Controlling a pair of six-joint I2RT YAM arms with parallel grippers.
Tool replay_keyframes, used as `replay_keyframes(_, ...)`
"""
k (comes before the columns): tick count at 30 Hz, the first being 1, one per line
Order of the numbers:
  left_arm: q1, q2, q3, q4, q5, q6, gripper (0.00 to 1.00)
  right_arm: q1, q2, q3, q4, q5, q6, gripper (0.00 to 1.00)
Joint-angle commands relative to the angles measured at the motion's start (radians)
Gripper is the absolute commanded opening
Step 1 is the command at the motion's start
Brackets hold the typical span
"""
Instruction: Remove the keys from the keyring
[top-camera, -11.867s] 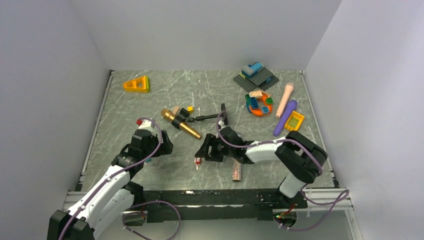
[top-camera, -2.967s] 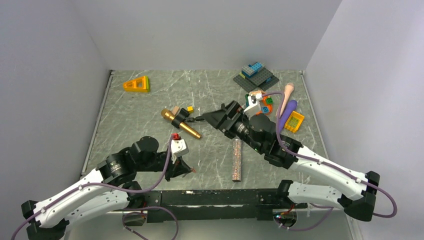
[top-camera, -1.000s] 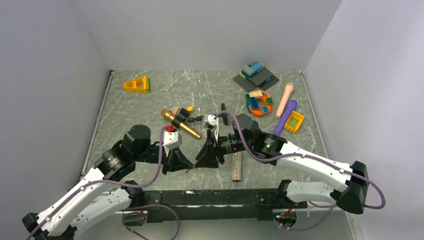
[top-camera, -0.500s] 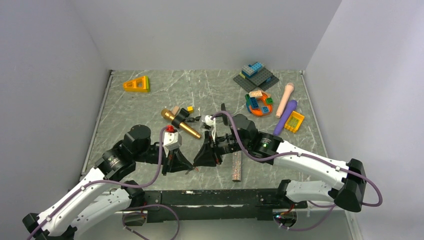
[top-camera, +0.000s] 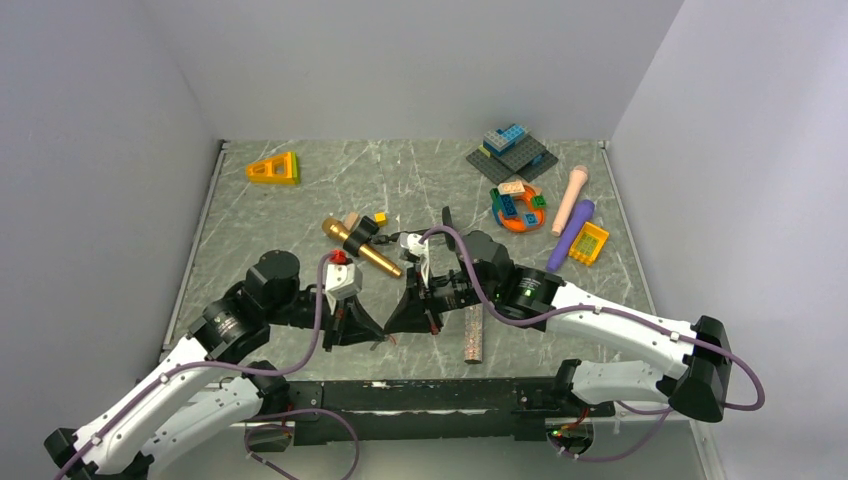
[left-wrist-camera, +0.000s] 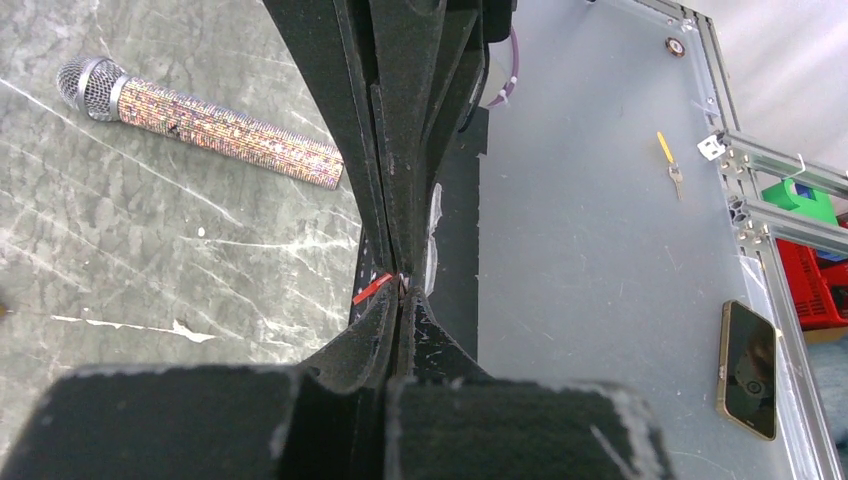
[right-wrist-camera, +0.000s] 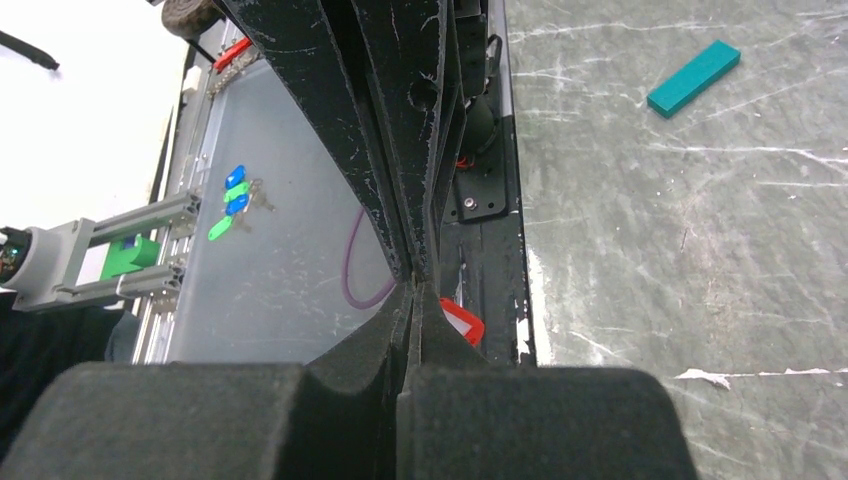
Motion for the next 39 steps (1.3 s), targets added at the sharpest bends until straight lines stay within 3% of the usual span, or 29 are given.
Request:
replay_keyframes(1, 0.007, -0.034, -0.007, 0.054, -0.012, -0.017, 0.00, 0.009, -0.028, -0.001, 0.087, 0.013, 0.012, 0.00)
replay_keyframes(39, 0.007, -0.189, -0.006, 0.196, -0.234, -0.096, 0.00, 0.095, -0.121, -0.322, 0.672, 0.232, 0.212, 0.00)
